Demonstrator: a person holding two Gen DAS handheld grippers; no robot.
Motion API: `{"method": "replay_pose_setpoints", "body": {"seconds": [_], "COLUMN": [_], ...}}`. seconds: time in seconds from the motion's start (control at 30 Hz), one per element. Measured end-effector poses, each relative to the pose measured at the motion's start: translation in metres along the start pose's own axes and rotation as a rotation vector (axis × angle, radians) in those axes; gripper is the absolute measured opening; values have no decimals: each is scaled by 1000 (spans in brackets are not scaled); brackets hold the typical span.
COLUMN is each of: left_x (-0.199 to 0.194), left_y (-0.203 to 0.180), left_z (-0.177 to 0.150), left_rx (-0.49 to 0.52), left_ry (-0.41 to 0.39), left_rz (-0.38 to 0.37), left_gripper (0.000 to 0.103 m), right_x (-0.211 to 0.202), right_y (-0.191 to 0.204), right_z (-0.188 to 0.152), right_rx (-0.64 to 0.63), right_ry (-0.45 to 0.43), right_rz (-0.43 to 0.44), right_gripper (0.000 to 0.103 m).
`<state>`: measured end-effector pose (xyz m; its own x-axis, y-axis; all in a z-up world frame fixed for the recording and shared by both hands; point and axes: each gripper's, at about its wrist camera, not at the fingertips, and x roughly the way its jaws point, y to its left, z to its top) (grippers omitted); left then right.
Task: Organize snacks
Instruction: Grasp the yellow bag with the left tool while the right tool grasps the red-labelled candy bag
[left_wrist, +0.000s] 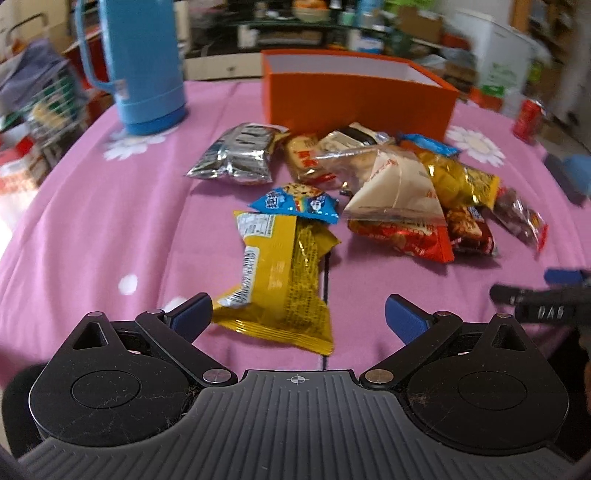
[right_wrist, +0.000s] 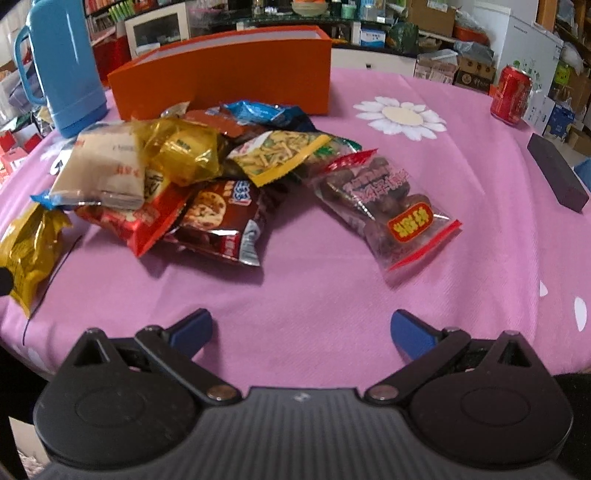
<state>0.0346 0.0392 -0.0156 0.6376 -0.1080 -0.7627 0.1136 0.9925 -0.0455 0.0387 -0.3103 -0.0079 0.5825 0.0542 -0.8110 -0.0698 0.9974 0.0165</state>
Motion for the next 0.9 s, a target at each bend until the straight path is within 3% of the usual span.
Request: {"method": "replay_pose_setpoints", "body": {"seconds": [0.17,0.27,0.33,0.37,0.4,0.43,0.5,0.57,0.67,0.77,0.9], "left_x": [26,50,61,65,64,63,61,62,66,69,70], "left_y": [16,13,9,10,11,16,32,52,72,69,59], "left_z": [12,21,23,23,24,24,25,27,33,37,35], "left_rx": [-54,-41,-11,5,30,33,5,-39,-117,-143,-162], "left_ry": [34,66,88,99,92,94,109,106,101,95,83], "left_rz": [-66,-37,-17,3,31,25,57,102,102,81,58], "left_gripper": [85,77,49,46,33,29,28,28,28,31,40], "right_x": [-1,0,0,0,-1,-3,-12,-22,-29,-17,21], "right_y": [-2,-3,-4,-5,-7,-12,-23,-31,-33,-36,-43], "right_z": [-3,-2,-1,0,1,2,7,16,36,56,75], "right_rx": [-16,-23,-29,-32,-24,1,60,68,-37,-145,-250], "right_ry": [-32,-30,-24,-14,-3,-3,-24,-64,-129,-176,-132], "right_rz": [12,18,26,29,41,70,131,137,105,67,66], "right_gripper": [102,102,102,103,102,102,103,103,103,103,102]}}
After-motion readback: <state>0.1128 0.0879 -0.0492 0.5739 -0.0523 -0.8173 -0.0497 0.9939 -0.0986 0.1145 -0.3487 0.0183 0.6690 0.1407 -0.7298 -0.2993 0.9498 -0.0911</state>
